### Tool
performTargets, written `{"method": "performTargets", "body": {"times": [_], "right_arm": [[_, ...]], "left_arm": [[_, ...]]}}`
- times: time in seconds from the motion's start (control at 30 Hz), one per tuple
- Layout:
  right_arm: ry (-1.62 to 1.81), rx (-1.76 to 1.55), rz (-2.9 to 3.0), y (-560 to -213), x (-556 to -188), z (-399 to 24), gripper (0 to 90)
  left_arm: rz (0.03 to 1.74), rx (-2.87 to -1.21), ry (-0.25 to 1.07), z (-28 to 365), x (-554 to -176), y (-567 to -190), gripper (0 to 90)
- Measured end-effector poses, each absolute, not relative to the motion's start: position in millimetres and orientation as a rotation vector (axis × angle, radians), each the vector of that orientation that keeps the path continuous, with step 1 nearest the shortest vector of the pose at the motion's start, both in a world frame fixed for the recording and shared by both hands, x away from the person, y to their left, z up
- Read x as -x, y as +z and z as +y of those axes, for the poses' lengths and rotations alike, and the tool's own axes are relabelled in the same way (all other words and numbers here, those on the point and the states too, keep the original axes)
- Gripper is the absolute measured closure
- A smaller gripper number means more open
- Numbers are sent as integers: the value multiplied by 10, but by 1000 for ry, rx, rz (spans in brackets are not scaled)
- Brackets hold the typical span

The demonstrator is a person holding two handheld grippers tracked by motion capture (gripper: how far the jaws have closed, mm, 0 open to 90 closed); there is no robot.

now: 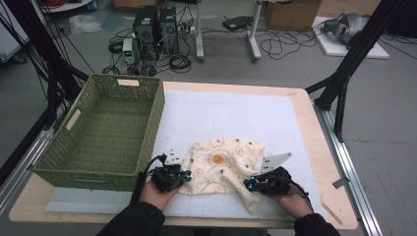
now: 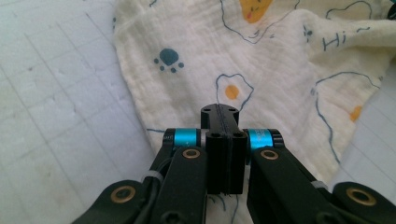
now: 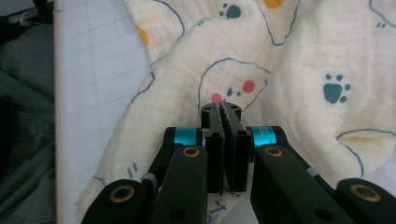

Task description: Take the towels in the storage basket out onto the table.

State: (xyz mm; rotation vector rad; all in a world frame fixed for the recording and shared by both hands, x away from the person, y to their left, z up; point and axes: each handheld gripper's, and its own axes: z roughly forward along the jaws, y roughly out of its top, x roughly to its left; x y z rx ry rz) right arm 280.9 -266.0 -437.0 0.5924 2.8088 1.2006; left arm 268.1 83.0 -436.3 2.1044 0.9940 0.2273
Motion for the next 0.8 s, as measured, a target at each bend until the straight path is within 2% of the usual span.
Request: {"method": "performTargets", "body": {"times": [0.13,0.2,0.4,0.6,0.63,0.7,0.8], "right_arm": [[1232,-575,2813,-4338,-2740,-2691,866],[1273,-595,2783,-4300,-2752,-2718,768],[1319,-683,2651,-4175,-2919,-2834,717],[1214,-839,2588,-4293,-3191,-2918,622],[1210,-854,2588,-4310,-3214,-2911,622],[1186,-860,2590,-4347,-3267,-2890,656],[1148,-847,2612,-4405,-3329,-2839,733]], "left_arm": [[960,-2095,229,860,-2605,-4312,892],[959,-2066,237,862,-2637,-4292,881],[966,-2012,243,788,-2847,-4279,759],[1030,-2026,270,651,-3075,-4412,623],[1039,-2041,280,637,-3095,-4444,629],[1045,-2040,343,623,-3096,-4459,748],[1060,-2039,330,661,-3105,-4453,869]]}}
